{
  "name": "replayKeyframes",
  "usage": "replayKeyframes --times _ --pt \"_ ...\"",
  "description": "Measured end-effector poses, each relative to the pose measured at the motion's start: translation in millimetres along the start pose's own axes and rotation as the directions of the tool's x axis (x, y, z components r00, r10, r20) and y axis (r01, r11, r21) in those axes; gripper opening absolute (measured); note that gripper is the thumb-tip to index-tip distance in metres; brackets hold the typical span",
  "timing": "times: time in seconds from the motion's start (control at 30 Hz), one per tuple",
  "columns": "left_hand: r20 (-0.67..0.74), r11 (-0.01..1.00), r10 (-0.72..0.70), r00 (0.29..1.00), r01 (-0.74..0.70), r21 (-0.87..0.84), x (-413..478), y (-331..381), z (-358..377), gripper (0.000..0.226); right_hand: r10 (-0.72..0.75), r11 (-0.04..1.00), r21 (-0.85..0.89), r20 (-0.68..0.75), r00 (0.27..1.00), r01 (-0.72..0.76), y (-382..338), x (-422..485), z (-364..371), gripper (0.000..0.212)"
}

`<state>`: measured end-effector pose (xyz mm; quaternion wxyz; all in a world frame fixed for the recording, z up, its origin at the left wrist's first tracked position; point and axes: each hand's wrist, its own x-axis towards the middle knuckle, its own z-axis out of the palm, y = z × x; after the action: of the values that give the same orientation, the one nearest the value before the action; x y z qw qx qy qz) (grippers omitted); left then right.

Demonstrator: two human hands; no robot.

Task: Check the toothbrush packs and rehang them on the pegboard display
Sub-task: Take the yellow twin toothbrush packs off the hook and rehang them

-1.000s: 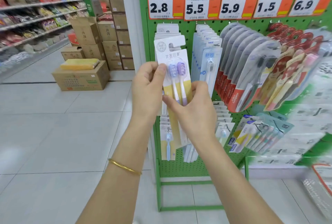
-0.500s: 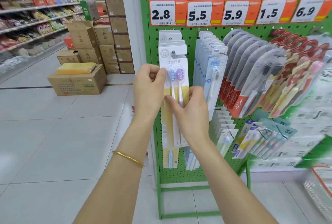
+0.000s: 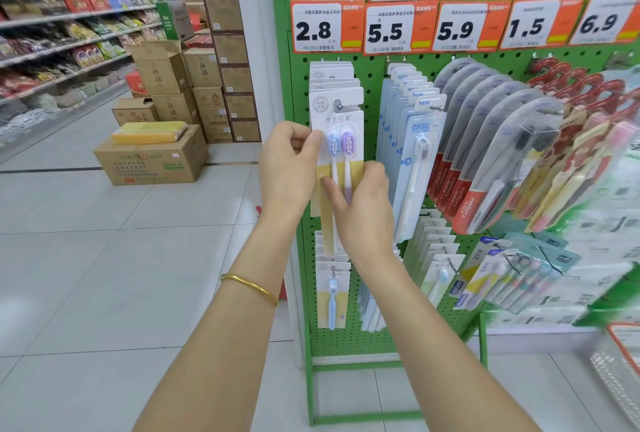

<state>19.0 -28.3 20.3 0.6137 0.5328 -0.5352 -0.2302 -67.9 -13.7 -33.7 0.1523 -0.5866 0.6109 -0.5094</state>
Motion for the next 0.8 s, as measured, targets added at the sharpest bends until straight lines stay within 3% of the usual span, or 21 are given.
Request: replayKeyframes --times 0.2,0.57,0.7,0.8 --pt "0.001 1.000 0.005 1.000 -0.005 -0.024 0 -3 -1 0.013 -0.070 0.977 -0.202 -0.014 0.997 0.066 3 0 -5 0.046" --pt "-0.017 0.995 -0.019 1.000 0.017 -0.100 4 -4 -11 0.011 -0.292 0.947 -0.195 -0.204 0.934 0.254 -13 -2 -17 0.045" --pt "-0.118 0.995 0.036 0.992 -0.047 -0.086 29 -2 -18 0.021 -0.331 0.938 -0.196 -0.250 0.910 0.287 -21 4 -20 0.032" --pt "-0.090 0.993 0.115 0.989 -0.115 -0.002 58 0 -16 0.023 -0.336 0.936 -0.199 -0.253 0.907 0.291 -22 8 -22 0.023"
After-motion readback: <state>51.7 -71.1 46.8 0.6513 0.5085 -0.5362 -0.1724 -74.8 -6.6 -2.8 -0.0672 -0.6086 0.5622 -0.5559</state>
